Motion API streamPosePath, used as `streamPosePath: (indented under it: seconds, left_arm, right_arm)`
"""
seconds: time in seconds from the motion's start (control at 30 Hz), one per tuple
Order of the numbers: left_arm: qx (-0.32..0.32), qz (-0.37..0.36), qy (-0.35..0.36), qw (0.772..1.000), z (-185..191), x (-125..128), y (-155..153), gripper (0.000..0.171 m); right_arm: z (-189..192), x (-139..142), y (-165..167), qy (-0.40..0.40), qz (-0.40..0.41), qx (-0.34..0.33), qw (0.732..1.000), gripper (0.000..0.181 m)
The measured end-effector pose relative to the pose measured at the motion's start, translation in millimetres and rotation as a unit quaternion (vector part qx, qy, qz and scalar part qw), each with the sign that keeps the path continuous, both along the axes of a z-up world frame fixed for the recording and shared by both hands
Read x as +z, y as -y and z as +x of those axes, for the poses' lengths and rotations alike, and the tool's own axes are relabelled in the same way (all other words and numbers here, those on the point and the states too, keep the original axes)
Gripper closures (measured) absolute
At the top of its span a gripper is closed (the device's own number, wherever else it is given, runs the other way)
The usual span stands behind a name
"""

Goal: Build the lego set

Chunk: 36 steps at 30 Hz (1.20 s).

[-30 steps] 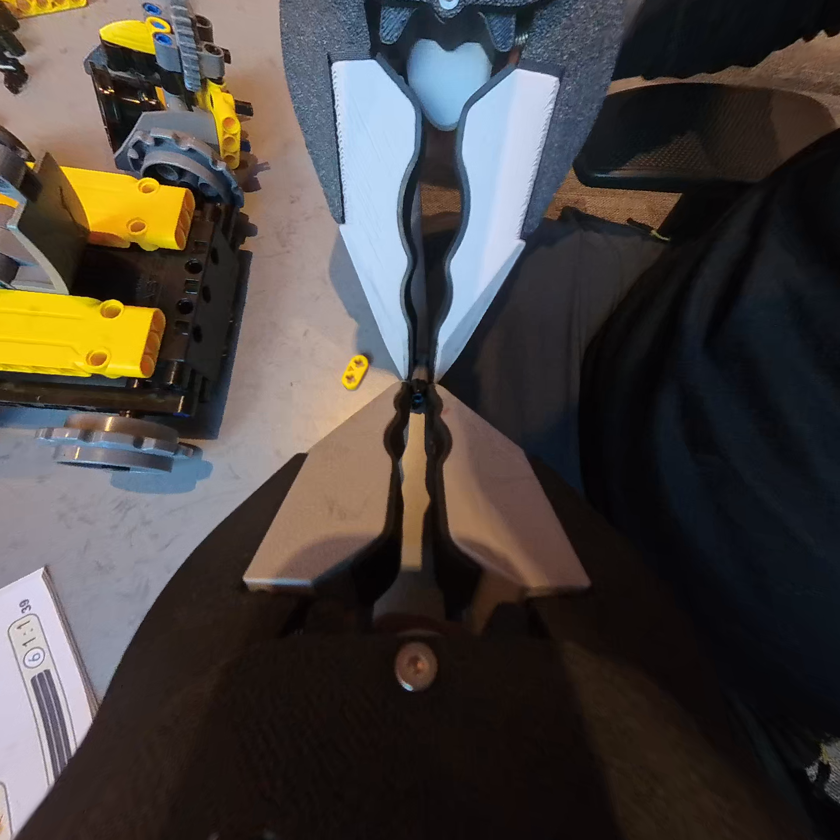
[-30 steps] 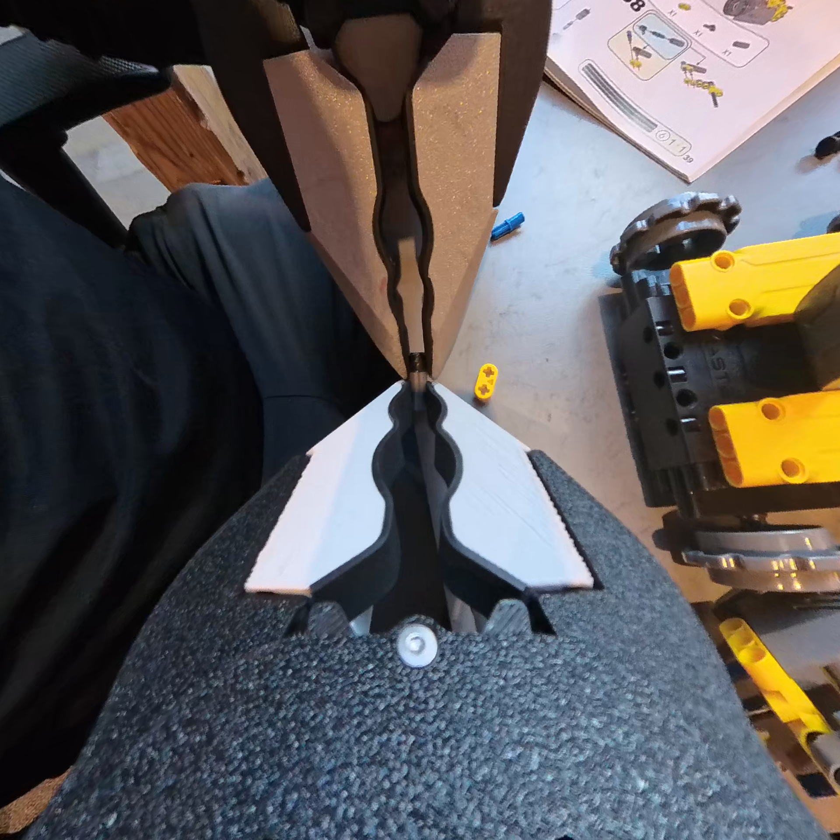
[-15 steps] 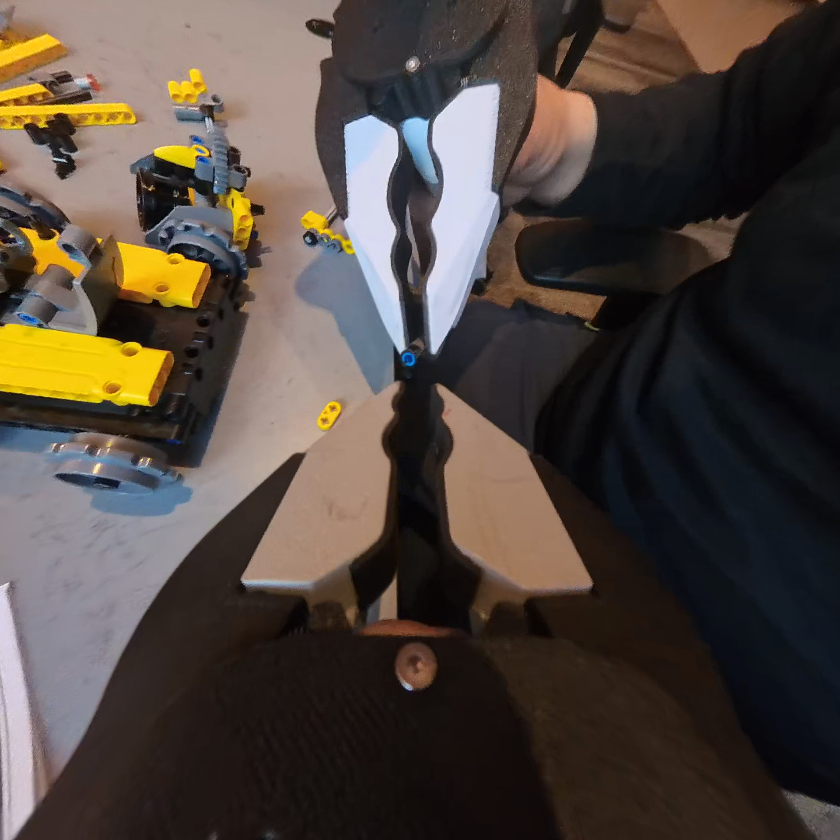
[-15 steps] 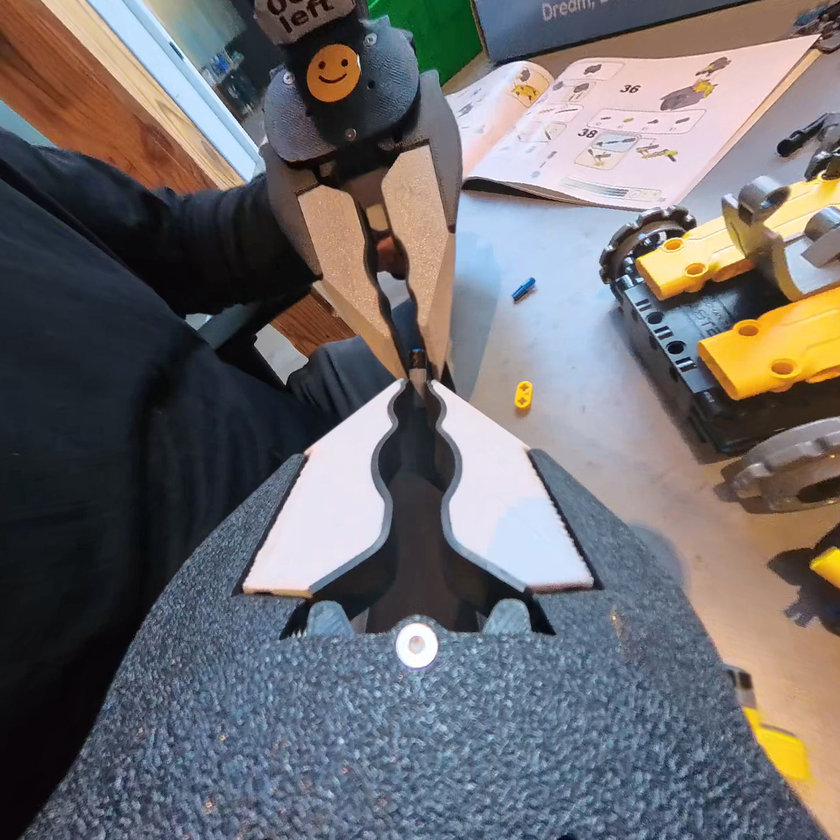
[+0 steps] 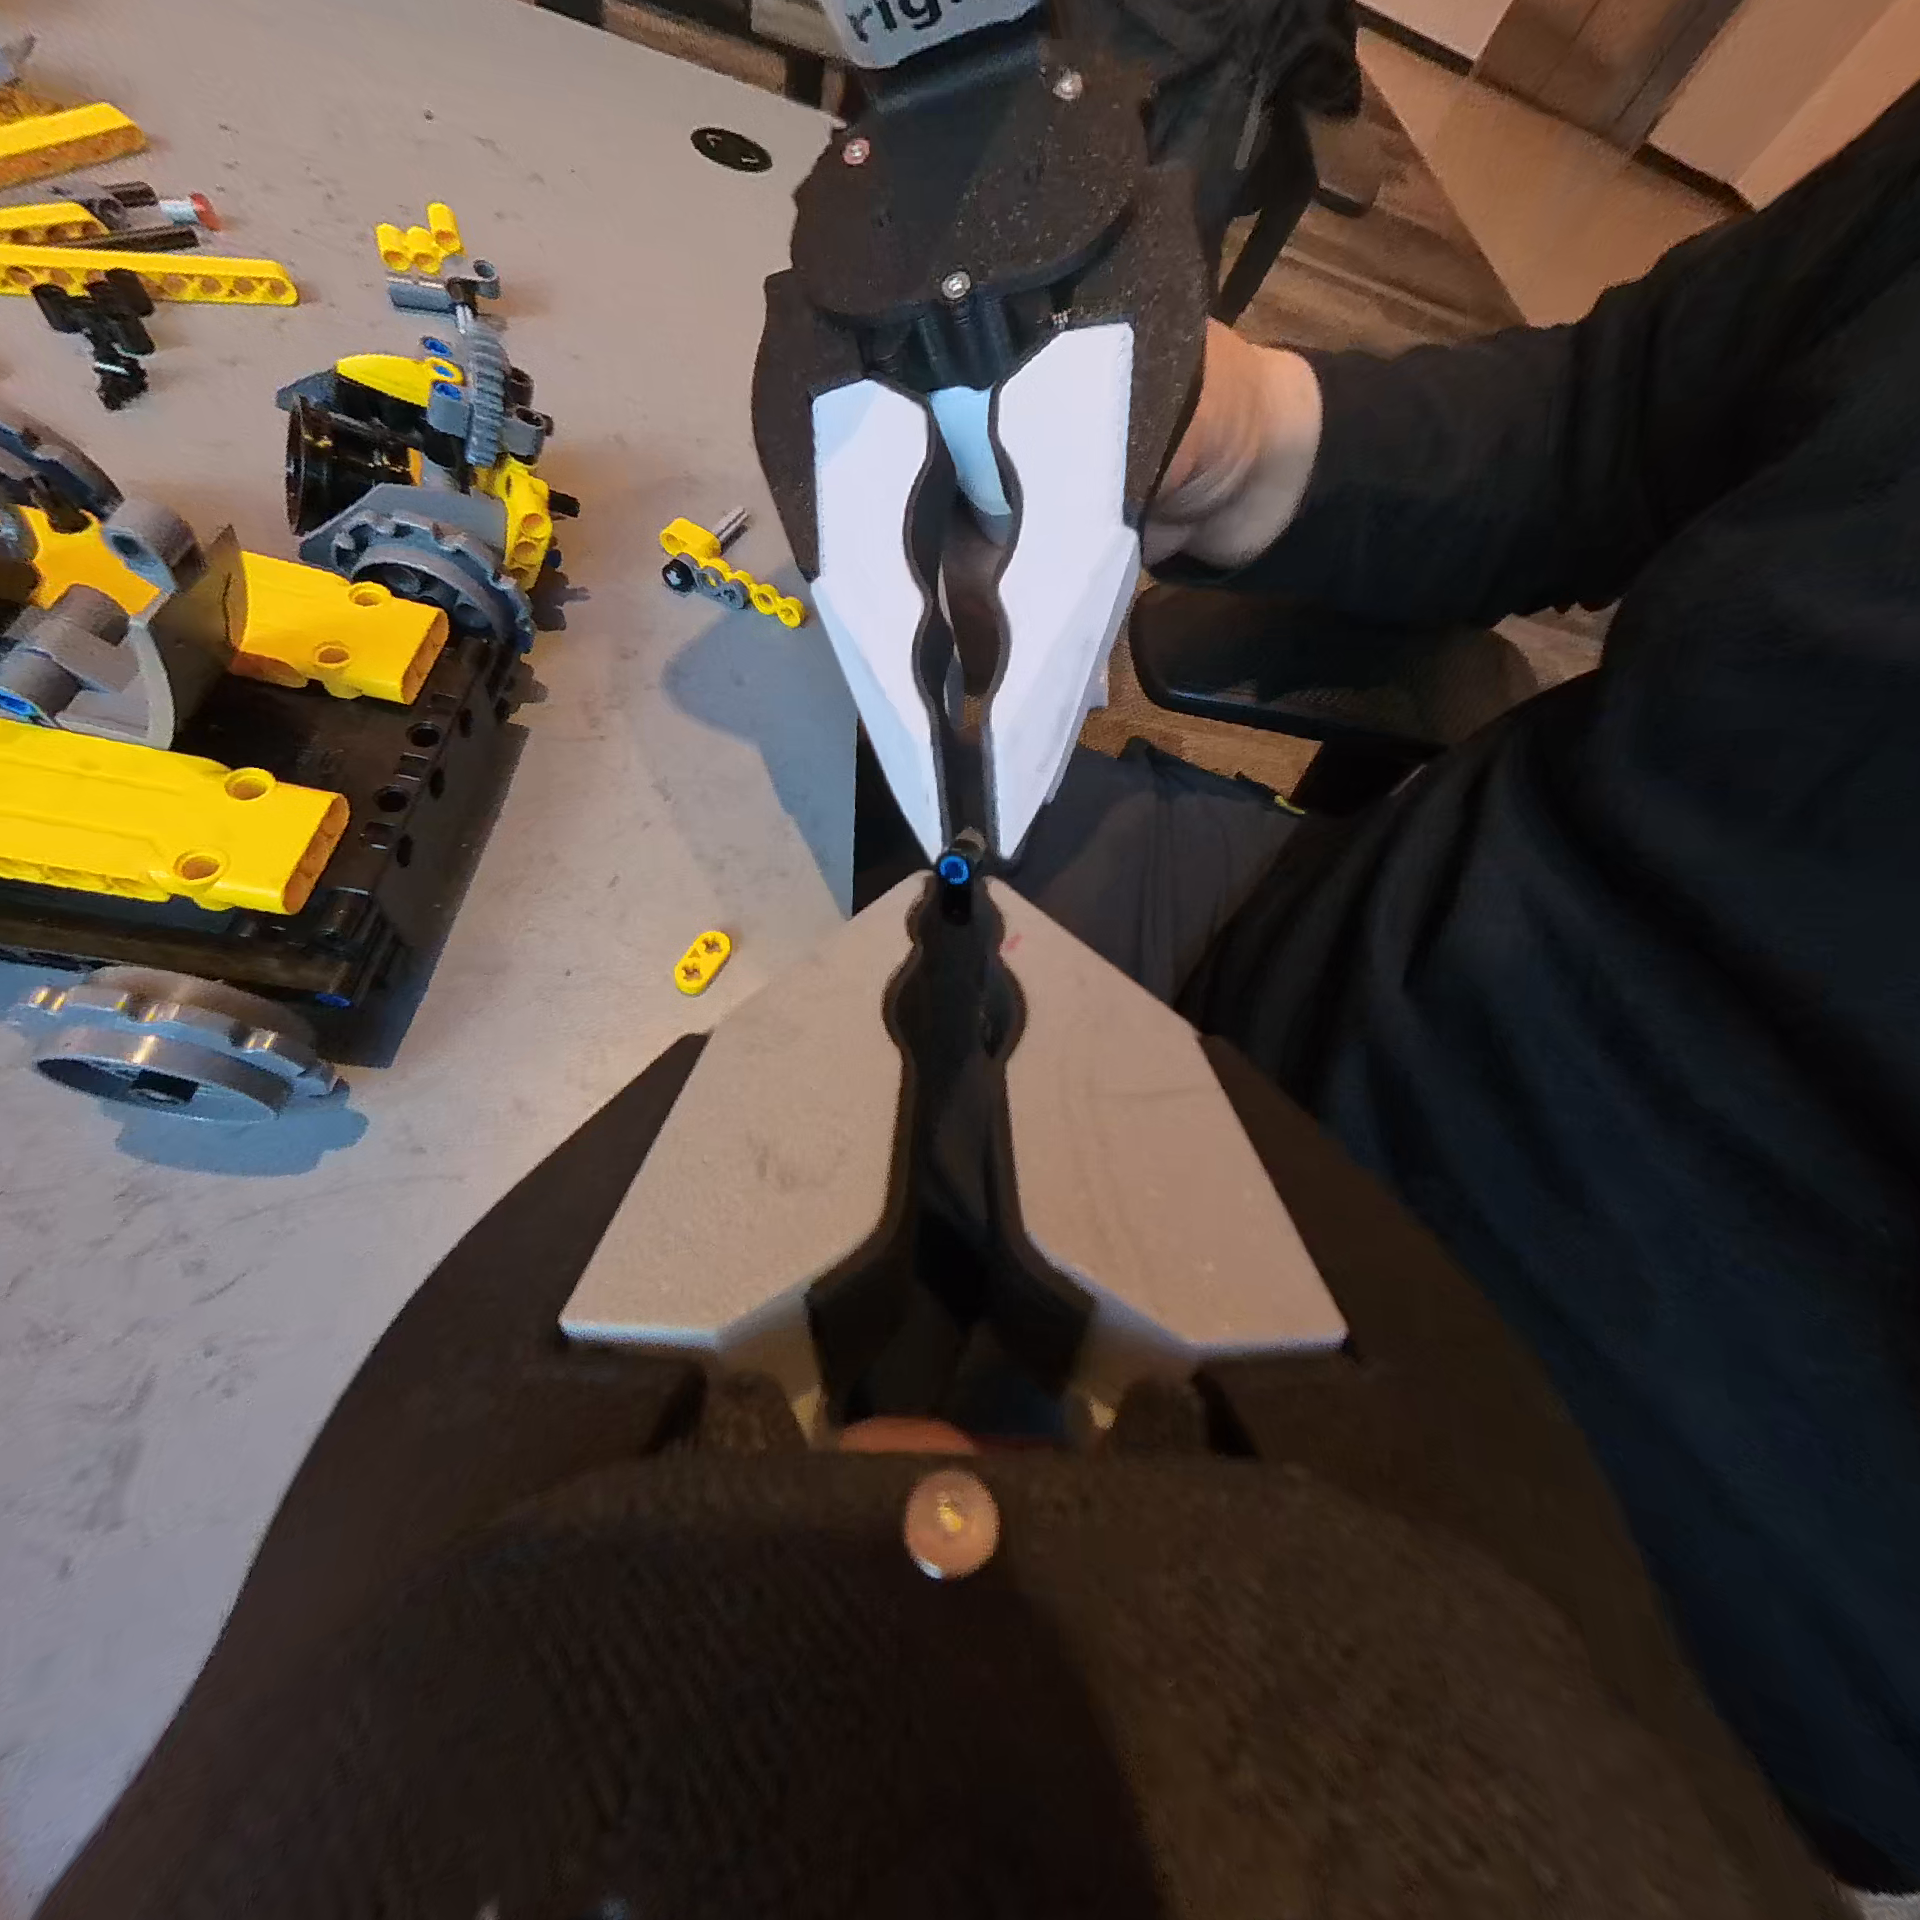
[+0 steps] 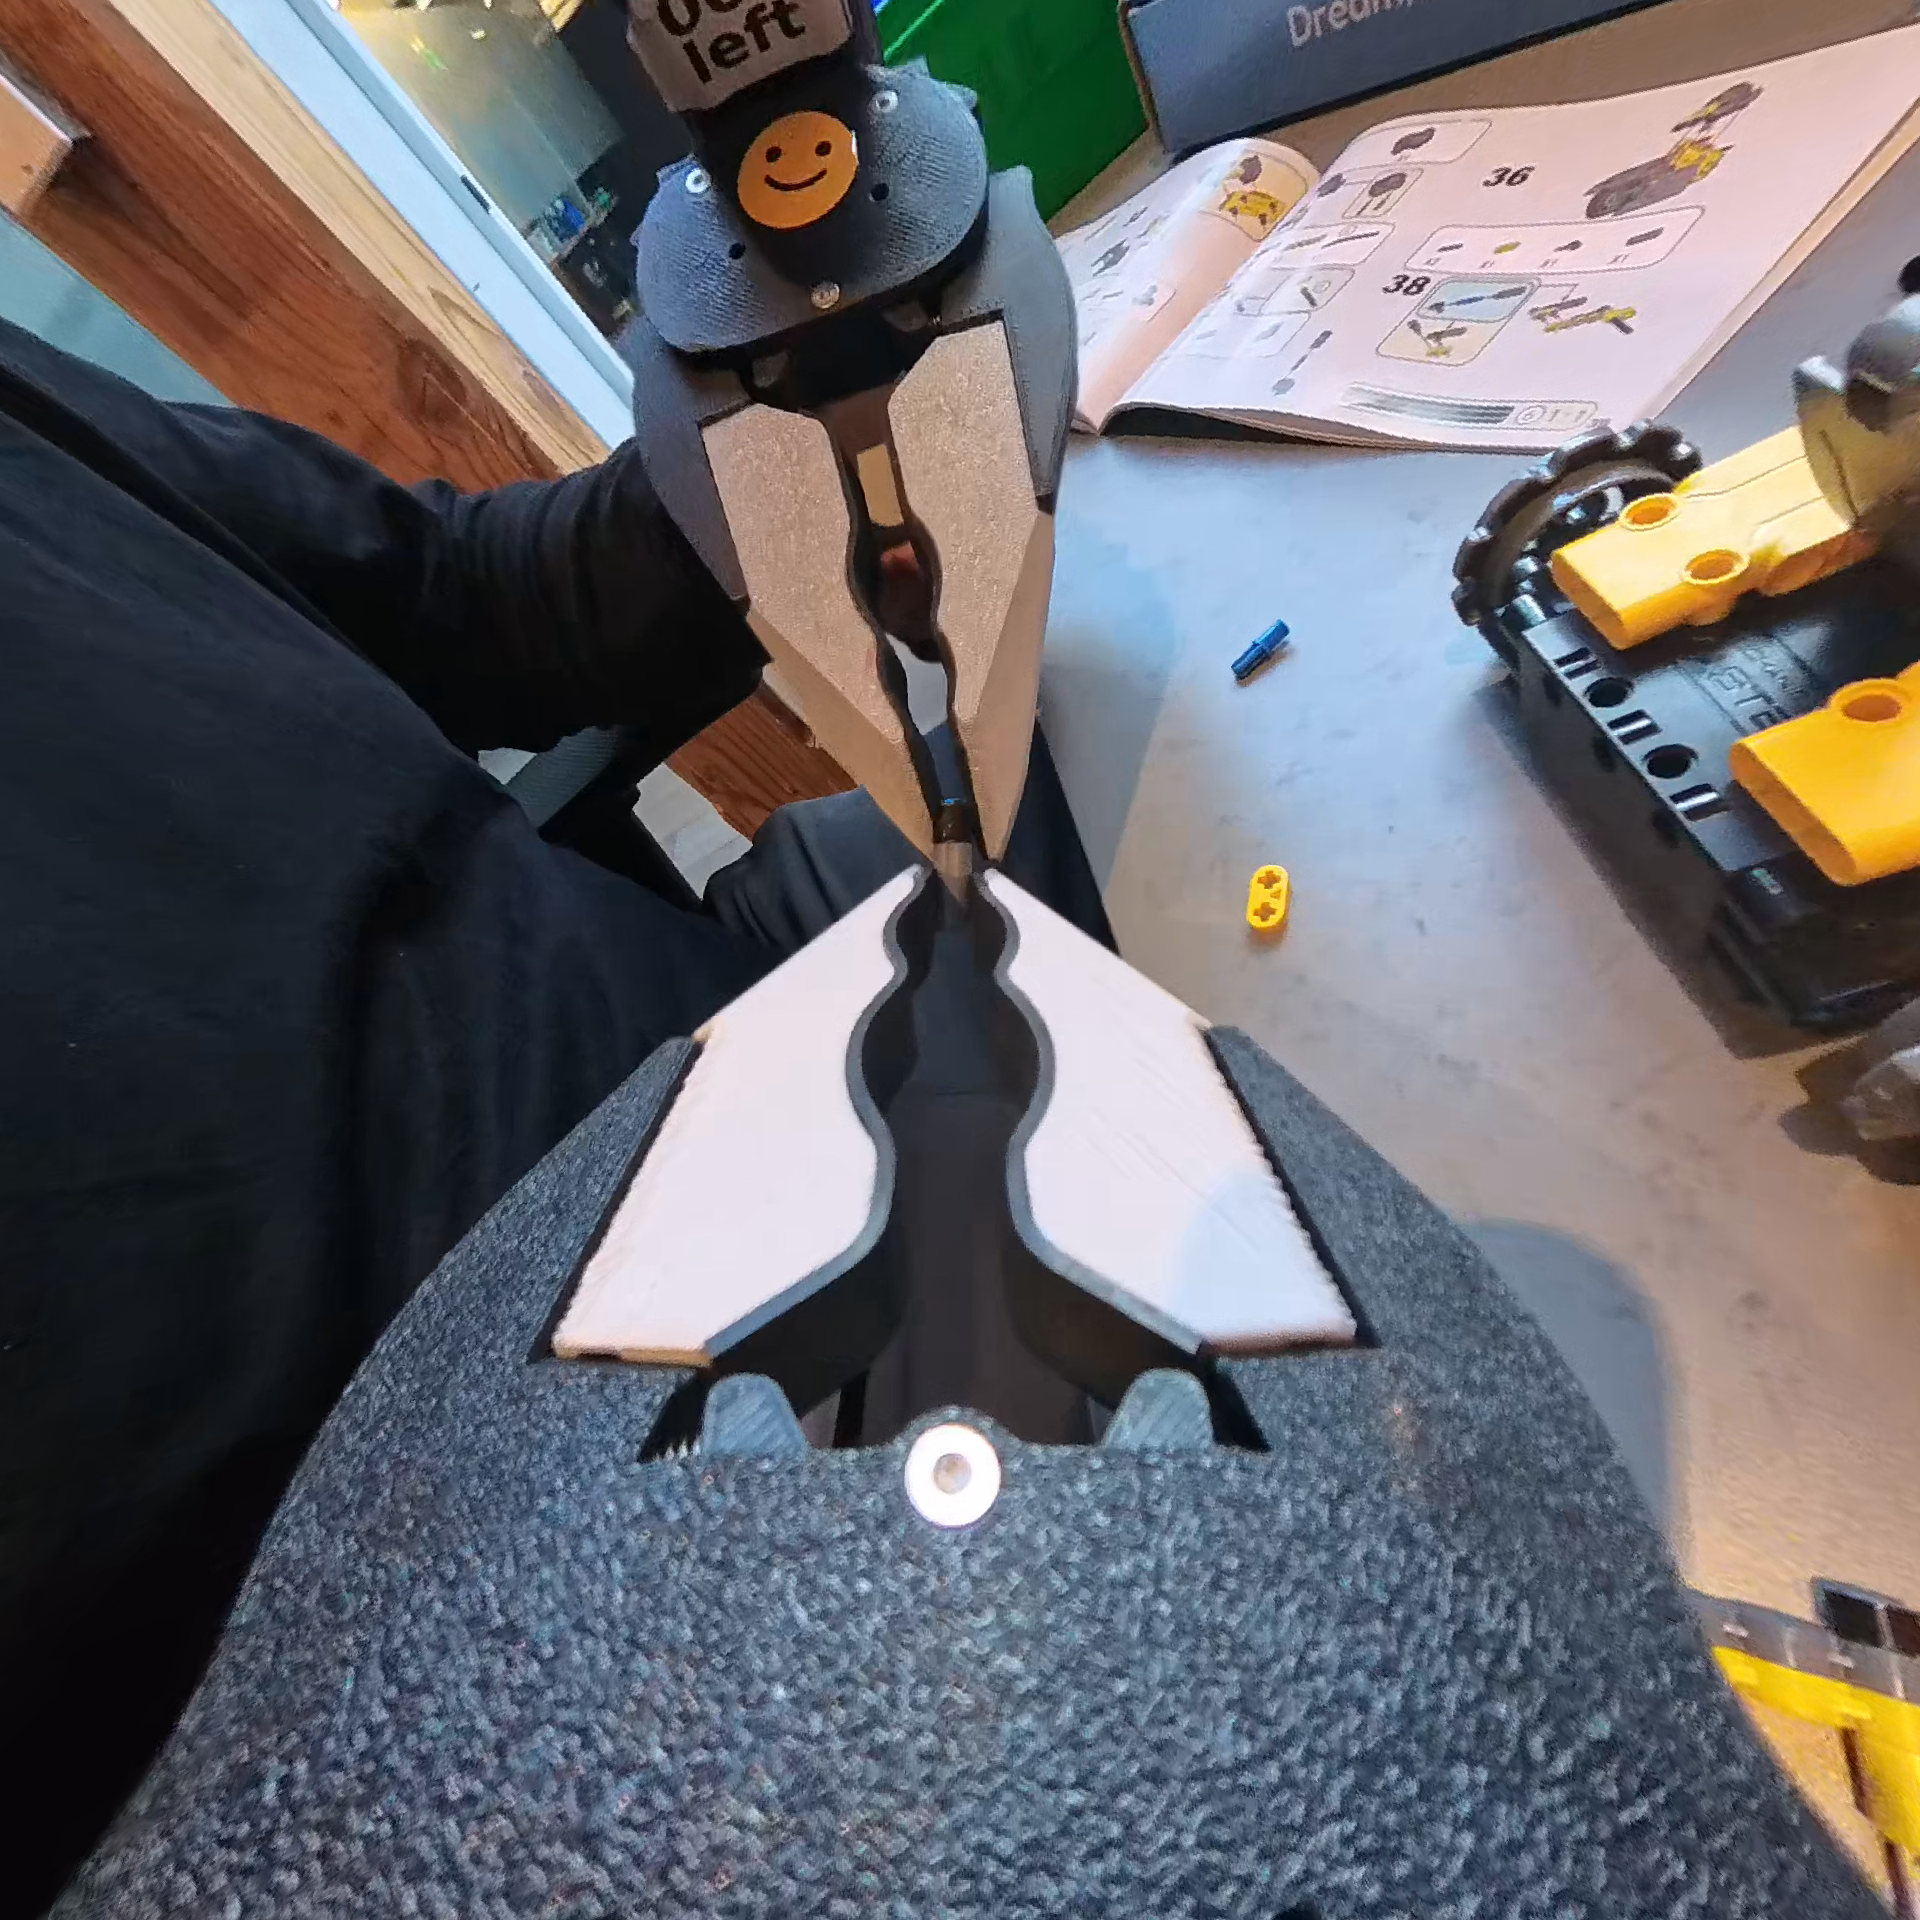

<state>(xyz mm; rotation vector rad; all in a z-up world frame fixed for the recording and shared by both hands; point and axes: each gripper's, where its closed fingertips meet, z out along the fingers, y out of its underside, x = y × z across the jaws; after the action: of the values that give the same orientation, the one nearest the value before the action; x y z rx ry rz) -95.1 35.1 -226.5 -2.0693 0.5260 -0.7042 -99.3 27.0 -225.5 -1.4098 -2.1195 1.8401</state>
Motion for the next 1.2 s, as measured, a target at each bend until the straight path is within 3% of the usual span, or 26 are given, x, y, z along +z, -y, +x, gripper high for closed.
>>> streamPosePath:
  seconds: [0.17,0.33,0.7,0.87,1.0,1.2]
  left_arm:
    - [-0.010,-0.020,0.049,0.999,4.4,1.1,-1.2,0.168]
    - [-0.017,-0.018,0.058,0.998,9.9,4.0,-3.2,0.168]
    - [0.003,-0.013,0.049,0.999,7.4,1.6,-6.1,0.168]
    - [0.047,-0.014,-0.056,0.997,-30.0,-15.8,-12.5,0.153]
    - [0.040,-0.024,-0.159,0.986,-50.7,-37.9,-16.9,0.148]
    - [-0.005,-0.036,-0.173,0.984,-44.8,-48.7,-24.4,0.149]
  right_arm:
    - [-3.0,6.6,-7.5,-0.049,0.048,-0.020,0.997,0.158]
    - [-1.3,12.1,-4.2,-0.041,0.015,-0.002,0.999,0.171]
    - [-2.7,8.9,-4.9,-0.032,-0.003,-0.007,0.999,0.175]
    - [-15.6,1.8,-25.6,-0.019,0.041,-0.057,0.997,0.175]
    - [-24.8,-8.9,-37.4,0.024,0.045,-0.074,0.996,0.175]
    - [-33.3,-26.1,-35.1,0.073,0.078,-0.064,0.992,0.175]
